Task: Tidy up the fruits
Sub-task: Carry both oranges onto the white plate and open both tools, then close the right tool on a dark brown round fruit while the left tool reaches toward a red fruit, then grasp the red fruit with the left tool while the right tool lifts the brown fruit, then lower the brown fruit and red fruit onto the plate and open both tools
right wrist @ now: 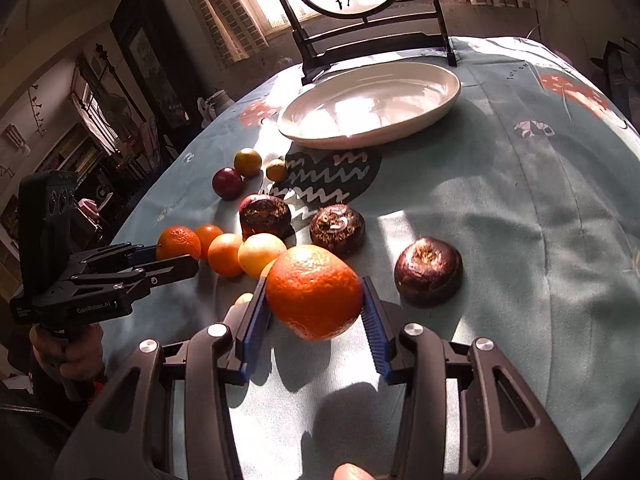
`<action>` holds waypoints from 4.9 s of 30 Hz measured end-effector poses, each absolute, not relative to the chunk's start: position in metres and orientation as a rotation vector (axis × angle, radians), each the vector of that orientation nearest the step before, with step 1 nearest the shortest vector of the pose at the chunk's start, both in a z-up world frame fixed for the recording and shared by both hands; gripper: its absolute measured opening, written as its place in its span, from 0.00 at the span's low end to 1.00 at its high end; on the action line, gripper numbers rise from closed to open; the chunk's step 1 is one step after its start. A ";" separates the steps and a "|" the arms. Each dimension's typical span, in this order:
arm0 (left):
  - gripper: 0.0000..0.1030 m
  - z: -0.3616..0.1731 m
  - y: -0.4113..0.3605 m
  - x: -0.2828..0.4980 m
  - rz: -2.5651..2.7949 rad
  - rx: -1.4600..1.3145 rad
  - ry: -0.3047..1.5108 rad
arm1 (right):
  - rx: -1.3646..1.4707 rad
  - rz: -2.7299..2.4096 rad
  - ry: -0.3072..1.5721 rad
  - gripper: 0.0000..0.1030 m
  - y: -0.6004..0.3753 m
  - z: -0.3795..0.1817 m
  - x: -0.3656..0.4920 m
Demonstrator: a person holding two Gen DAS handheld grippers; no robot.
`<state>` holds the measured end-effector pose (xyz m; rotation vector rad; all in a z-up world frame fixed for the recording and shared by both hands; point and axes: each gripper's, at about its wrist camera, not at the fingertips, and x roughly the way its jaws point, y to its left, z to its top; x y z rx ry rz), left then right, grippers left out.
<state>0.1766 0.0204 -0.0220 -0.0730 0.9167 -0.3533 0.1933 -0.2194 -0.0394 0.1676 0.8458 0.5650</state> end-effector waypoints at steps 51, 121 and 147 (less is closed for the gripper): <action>0.92 -0.052 0.016 0.140 -0.271 0.020 0.901 | 0.025 0.271 0.941 0.67 -0.234 -0.068 0.221; 0.29 -0.008 0.020 0.176 -0.473 -0.072 0.806 | -0.203 0.327 0.942 0.51 -0.215 -0.070 0.226; 0.70 0.000 -0.037 0.384 -0.332 0.077 0.881 | 0.104 0.356 0.820 0.56 -0.203 -0.030 0.379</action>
